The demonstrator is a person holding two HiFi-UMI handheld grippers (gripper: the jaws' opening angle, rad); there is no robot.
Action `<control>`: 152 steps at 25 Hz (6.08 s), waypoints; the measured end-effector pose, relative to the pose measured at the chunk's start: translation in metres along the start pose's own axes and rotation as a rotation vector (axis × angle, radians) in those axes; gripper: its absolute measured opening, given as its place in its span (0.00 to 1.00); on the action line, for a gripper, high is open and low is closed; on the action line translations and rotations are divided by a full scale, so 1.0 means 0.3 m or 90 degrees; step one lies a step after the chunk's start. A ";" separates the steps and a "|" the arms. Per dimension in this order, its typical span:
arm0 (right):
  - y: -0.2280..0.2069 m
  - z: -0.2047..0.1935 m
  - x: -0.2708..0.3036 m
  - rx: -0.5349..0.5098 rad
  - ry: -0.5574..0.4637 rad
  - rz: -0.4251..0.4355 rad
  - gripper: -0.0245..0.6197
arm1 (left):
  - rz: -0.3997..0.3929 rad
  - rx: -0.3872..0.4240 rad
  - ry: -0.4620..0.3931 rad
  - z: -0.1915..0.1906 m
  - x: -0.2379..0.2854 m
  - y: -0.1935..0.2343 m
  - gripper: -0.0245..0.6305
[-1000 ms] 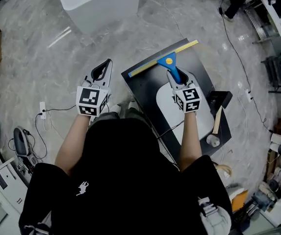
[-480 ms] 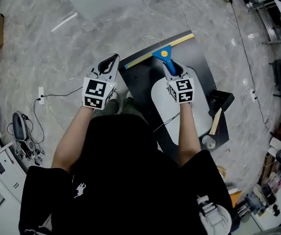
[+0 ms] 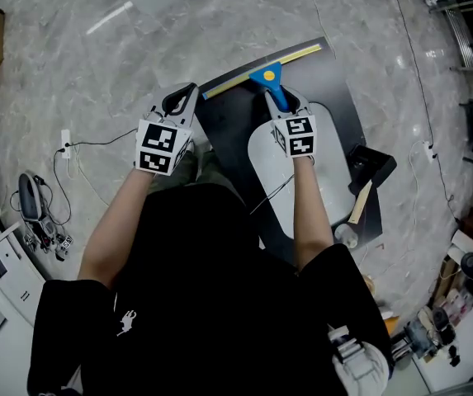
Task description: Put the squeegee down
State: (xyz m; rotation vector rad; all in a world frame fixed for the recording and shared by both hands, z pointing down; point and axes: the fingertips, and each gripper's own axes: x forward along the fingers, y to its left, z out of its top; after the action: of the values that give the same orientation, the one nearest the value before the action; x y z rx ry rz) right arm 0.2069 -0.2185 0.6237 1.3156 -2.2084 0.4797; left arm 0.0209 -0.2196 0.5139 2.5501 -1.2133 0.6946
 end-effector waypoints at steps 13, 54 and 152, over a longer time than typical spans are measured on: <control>-0.024 -0.051 0.080 0.014 0.025 0.000 0.24 | 0.025 0.002 0.032 -0.049 0.041 0.017 0.04; -0.026 -0.092 0.191 0.032 0.121 -0.008 0.25 | 0.037 -0.004 0.061 -0.109 0.038 0.043 0.04; 0.684 0.385 -1.165 0.158 -0.328 -0.380 0.04 | -0.210 0.088 -0.274 0.273 -0.737 -0.117 0.04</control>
State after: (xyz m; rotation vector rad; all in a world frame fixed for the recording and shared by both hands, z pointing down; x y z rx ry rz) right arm 0.1336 0.0590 0.3153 2.3380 -2.0064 0.1966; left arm -0.0462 -0.0829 0.3304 3.0190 -0.8298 0.1646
